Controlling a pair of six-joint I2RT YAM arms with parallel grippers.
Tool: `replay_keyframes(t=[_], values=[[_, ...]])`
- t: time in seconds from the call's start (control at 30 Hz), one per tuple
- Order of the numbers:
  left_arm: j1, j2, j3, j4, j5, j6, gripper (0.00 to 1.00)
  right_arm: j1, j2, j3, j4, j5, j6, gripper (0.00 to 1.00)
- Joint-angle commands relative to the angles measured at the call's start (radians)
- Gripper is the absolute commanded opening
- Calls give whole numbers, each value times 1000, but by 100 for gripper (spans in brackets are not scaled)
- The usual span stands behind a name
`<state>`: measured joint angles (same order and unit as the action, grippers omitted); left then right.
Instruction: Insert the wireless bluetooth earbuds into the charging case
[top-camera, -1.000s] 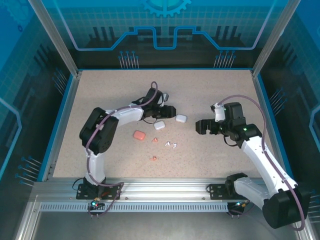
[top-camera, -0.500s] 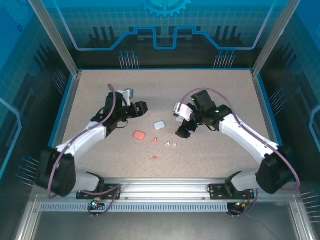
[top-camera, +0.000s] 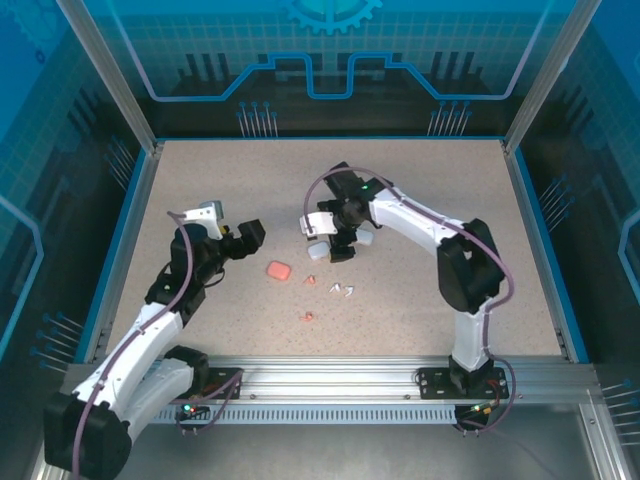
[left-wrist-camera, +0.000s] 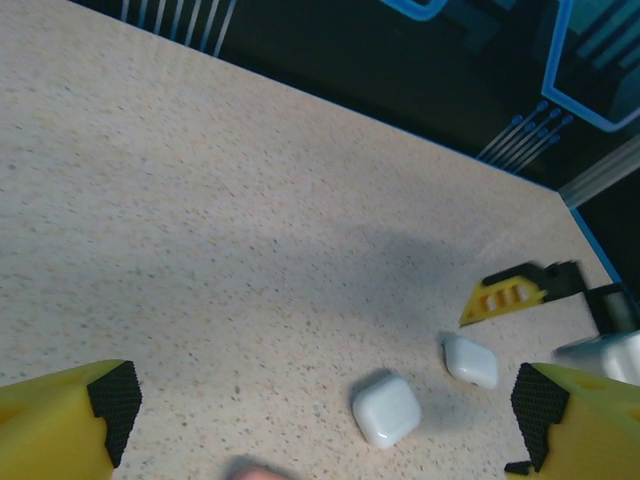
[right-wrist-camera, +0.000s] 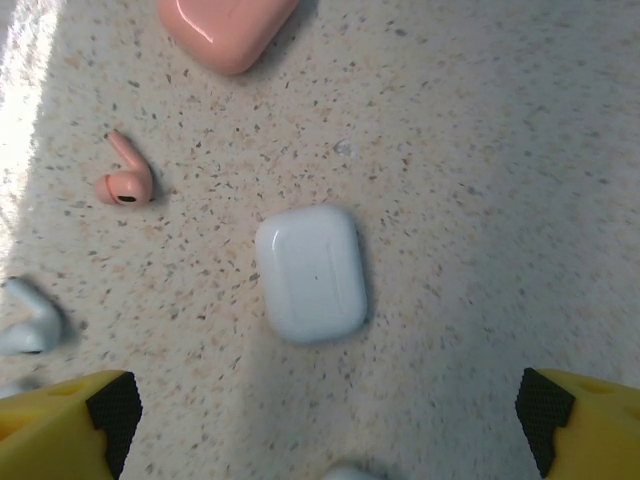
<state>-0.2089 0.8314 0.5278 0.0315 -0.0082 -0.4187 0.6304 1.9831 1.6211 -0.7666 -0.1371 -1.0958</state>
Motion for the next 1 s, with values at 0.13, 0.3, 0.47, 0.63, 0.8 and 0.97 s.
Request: replay_keyframes(t=[0.13, 0.3, 0.47, 0.63, 0.8, 0.97], values=[[32, -64, -32, -58, -80, 58, 99, 31, 190, 180, -135, 55, -66, 90], [45, -68, -32, -71, -88, 69, 99, 38, 269, 252, -179, 95, -55, 80], [52, -66, -35, -65, -89, 70, 99, 46, 299, 258, -169, 88, -58, 77], [58, -64, -34, -66, -88, 72, 99, 49, 325, 275, -170, 70, -46, 71], [60, -63, -32, -66, -88, 69, 99, 54, 338, 293, -176, 70, -36, 61], [60, -61, -32, -65, -87, 62, 99, 50, 367, 294, -183, 74, -15, 49]])
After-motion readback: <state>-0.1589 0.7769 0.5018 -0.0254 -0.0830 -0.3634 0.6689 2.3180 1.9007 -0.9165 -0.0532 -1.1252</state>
